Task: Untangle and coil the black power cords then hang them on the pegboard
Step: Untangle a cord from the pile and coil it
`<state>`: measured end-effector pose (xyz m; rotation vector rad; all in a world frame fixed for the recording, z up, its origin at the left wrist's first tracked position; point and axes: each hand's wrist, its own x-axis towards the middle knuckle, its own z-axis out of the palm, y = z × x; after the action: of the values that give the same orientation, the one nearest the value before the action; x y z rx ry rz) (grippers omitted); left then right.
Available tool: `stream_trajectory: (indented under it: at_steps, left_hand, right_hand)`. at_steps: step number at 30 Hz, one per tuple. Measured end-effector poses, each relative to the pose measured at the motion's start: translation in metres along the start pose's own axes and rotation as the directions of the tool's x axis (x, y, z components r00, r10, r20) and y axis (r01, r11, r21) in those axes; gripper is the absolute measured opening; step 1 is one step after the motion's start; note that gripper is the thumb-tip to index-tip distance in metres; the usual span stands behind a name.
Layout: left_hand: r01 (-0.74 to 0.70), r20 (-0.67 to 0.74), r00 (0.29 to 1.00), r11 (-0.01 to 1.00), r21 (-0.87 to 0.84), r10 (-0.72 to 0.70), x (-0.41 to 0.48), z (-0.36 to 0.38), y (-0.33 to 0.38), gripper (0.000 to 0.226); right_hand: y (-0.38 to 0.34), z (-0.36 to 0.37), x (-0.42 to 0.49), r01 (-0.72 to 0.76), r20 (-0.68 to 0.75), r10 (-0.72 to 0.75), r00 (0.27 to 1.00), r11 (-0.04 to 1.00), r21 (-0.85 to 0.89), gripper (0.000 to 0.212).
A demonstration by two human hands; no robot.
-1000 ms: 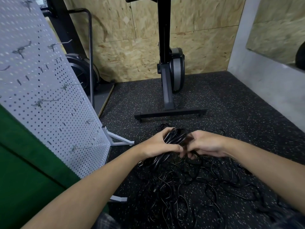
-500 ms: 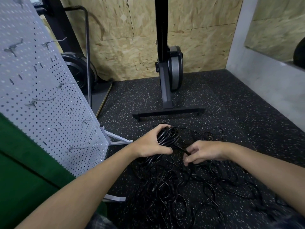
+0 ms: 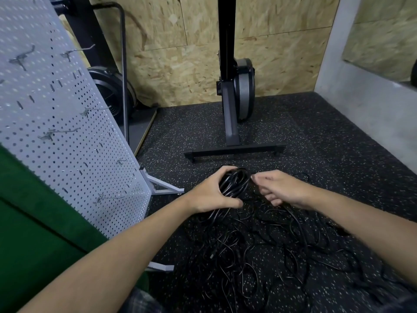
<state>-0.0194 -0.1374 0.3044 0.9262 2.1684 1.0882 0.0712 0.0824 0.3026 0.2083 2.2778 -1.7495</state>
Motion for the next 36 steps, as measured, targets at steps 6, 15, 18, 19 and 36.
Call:
stream_trajectory:
  at_steps: [6, 15, 18, 19, 36]
  left_hand:
    - [0.036, -0.166, 0.985, 0.997, -0.068, -0.047, 0.006, -0.007, 0.003, 0.057]
    - [0.157, -0.366, 0.903, 0.966, -0.205, -0.224, 0.005, -0.019, 0.004, 0.092]
    - [0.167, -0.362, 0.904, 0.967, -0.194, -0.229, 0.001, -0.021, 0.005, 0.087]
    - [0.165, -0.341, 0.913, 0.967, -0.194, -0.225, 0.0, -0.02, 0.005, 0.079]
    - [0.064, -0.272, 0.939, 0.886, -0.459, -0.209, 0.008, 0.006, 0.013, 0.058]
  right_hand:
    - [-0.022, 0.007, -0.001, -0.004, -0.077, 0.034, 0.996, 0.934, 0.358, 0.023]
    - [-0.005, 0.003, -0.011, -0.18, 0.091, 0.166, 0.982, 0.968, 0.173, 0.03]
    - [-0.007, -0.002, -0.011, -0.124, 0.058, 0.113, 0.992, 0.968, 0.218, 0.025]
    - [-0.007, -0.003, -0.011, -0.097, 0.017, 0.096, 0.995, 0.967, 0.236, 0.024]
    - [-0.022, 0.034, -0.007, 0.215, -0.283, -0.129, 0.95, 0.929, 0.3, 0.013]
